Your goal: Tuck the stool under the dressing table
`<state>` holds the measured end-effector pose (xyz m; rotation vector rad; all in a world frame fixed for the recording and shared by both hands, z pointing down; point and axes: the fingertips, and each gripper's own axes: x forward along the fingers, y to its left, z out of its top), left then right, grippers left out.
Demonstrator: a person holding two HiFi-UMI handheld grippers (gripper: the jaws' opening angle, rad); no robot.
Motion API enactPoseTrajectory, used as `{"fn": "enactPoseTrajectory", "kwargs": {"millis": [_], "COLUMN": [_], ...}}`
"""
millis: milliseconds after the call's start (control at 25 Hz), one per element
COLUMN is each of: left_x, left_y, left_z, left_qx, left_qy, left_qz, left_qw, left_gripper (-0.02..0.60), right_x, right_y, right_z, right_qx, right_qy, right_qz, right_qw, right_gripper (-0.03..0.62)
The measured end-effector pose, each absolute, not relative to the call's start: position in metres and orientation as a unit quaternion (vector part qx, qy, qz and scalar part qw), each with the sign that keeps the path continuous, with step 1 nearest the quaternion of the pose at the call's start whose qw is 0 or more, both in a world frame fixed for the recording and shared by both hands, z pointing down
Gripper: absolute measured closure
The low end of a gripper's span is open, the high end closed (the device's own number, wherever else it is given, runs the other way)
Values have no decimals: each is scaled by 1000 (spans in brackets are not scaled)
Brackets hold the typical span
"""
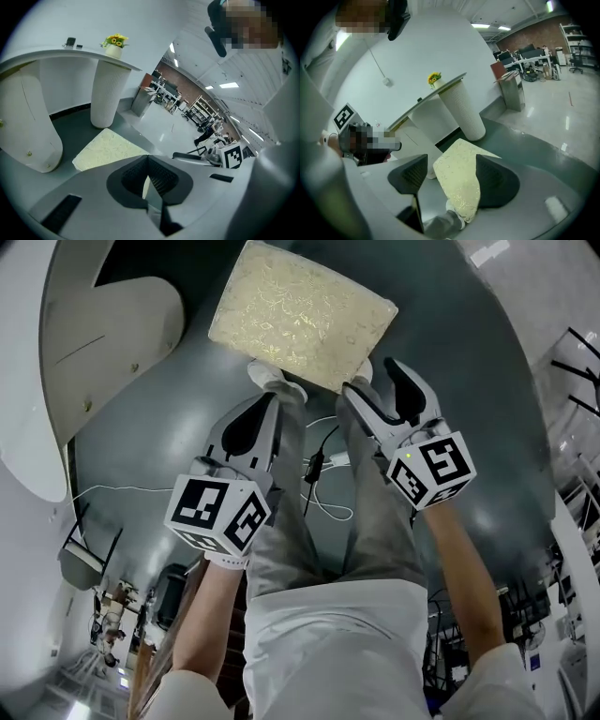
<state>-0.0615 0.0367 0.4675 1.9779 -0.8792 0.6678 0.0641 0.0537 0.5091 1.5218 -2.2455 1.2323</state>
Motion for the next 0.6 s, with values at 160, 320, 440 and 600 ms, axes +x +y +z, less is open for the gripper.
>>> {"fn": "enactPoseTrajectory", "kwargs": {"millis": [160,320,440,600], "left_x": [-60,-57,-59,-63], "left_y": [38,39,39,40], "left_z": [493,513,530,548], "left_qx": [788,790,789,786], "left_qy": [-343,-339,-338,-337], "left_qz": [266,272,279,283], "left_qw": [438,433,432,434], "left_gripper": [571,571,571,571], "right_x": [64,64,60,57], "right_y": [61,71,77,81], "right_z": [550,577,597,630], "right_qx": [525,530,535,542], "right_qy": [-731,-719,-710,-692], "right_qz": [429,438,447,463], "right_qw": [85,97,104,113], "right_gripper": [276,245,205,162]}}
